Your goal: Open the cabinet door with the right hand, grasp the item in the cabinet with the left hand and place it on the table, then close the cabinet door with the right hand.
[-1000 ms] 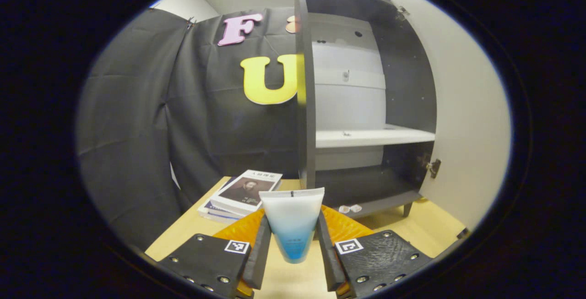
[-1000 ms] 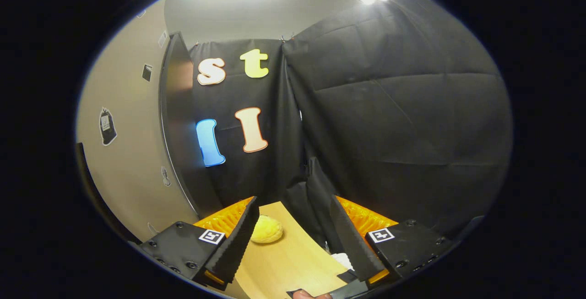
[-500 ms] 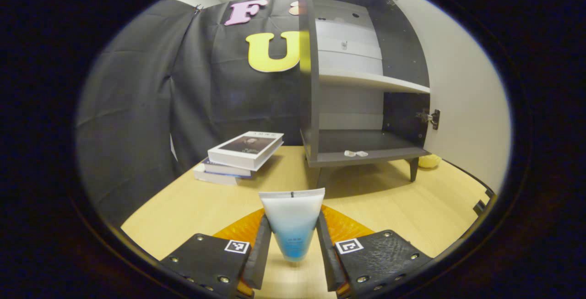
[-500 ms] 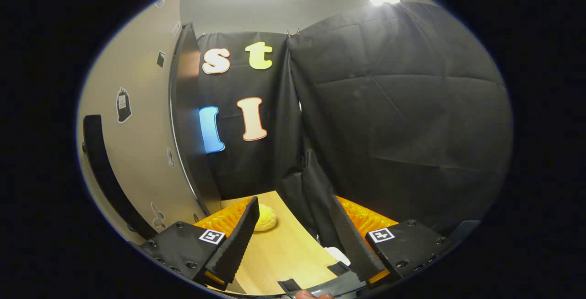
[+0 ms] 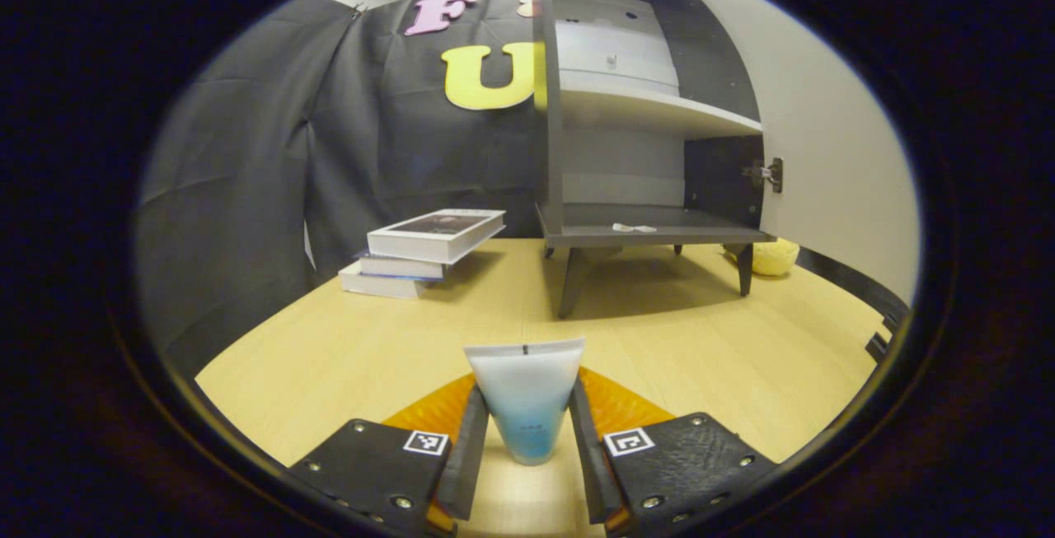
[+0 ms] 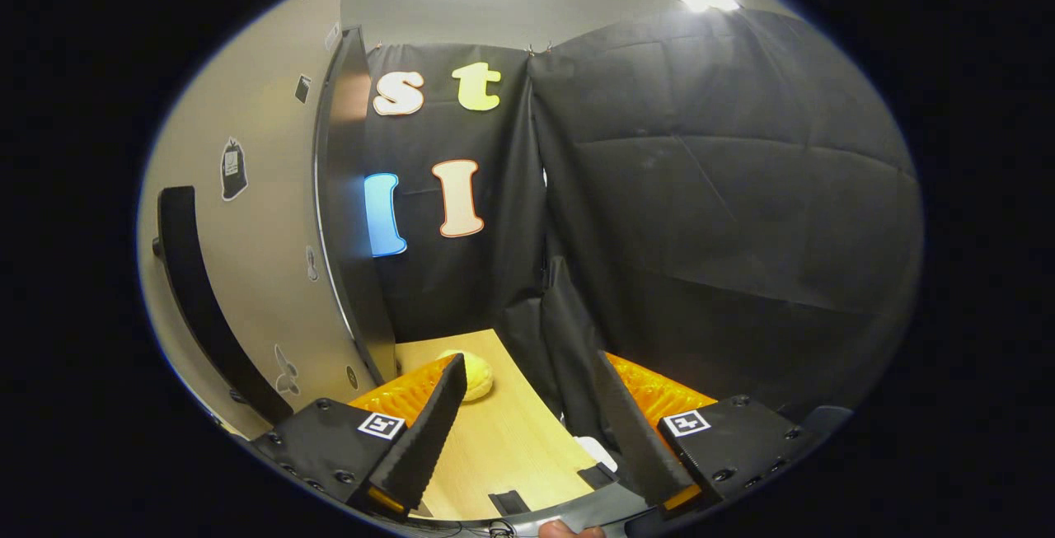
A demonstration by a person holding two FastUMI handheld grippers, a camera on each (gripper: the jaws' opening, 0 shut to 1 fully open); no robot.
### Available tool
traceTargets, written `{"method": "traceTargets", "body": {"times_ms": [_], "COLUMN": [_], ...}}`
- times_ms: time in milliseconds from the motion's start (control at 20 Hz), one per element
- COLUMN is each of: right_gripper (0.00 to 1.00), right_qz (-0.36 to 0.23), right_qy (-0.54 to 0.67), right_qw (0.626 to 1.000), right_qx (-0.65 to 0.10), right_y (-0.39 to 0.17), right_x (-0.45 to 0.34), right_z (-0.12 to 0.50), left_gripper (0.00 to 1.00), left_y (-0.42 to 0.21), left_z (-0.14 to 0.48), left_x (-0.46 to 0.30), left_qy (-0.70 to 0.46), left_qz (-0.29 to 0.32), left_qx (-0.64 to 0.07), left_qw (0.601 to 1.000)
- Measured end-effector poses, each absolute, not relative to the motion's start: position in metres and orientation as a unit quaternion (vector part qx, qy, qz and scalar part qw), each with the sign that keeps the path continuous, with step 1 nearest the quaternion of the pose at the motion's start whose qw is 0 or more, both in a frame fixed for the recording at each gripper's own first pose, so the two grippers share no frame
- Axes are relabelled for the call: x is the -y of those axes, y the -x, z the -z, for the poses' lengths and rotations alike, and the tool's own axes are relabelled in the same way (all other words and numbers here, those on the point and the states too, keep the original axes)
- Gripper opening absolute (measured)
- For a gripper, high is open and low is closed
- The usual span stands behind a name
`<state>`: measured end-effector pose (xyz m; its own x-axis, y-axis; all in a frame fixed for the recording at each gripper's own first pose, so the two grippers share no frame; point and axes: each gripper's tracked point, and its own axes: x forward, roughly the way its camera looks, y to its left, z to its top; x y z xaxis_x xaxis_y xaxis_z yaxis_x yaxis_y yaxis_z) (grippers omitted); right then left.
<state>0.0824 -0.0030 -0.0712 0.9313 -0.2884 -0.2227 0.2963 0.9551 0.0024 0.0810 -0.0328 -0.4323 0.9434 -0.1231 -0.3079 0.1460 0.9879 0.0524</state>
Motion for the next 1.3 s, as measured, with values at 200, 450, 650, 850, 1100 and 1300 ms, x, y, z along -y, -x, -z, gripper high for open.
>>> {"method": "traceTargets", "body": {"times_ms": [200,450,650,850,1100,1300], "right_gripper": [0.98,0.98,0.98,0.98,0.98,0.98], "right_qz": [0.144,0.141,0.140,0.140,0.152,0.153], "right_qy": [-0.015,-0.020,-0.021,-0.024,-0.039,-0.060], "right_qw": [0.983,0.982,0.982,0.982,0.981,0.980], "right_qx": [-0.113,-0.120,-0.127,-0.125,-0.114,-0.115], "right_y": [-0.084,-0.086,-0.083,-0.081,-0.071,-0.065], "right_x": [0.001,0.000,0.000,0.001,0.008,0.006], "right_z": [0.073,0.081,0.089,0.091,0.095,0.110], "left_gripper": [0.54,0.53,0.75,0.84,0.84,0.84], "left_y": [-0.081,-0.078,-0.068,-0.063,-0.052,-0.031], "left_z": [0.434,0.434,0.427,0.414,0.367,0.312], "left_x": [0.033,0.034,0.034,0.033,0.029,0.038], "left_qy": [-0.044,-0.045,-0.054,-0.069,-0.079,-0.064], "left_qz": [0.071,0.074,0.075,0.075,0.067,0.083], "left_qx": [-0.153,-0.159,-0.152,-0.147,-0.116,-0.096], "left_qw": [0.985,0.983,0.984,0.984,0.988,0.990]}}
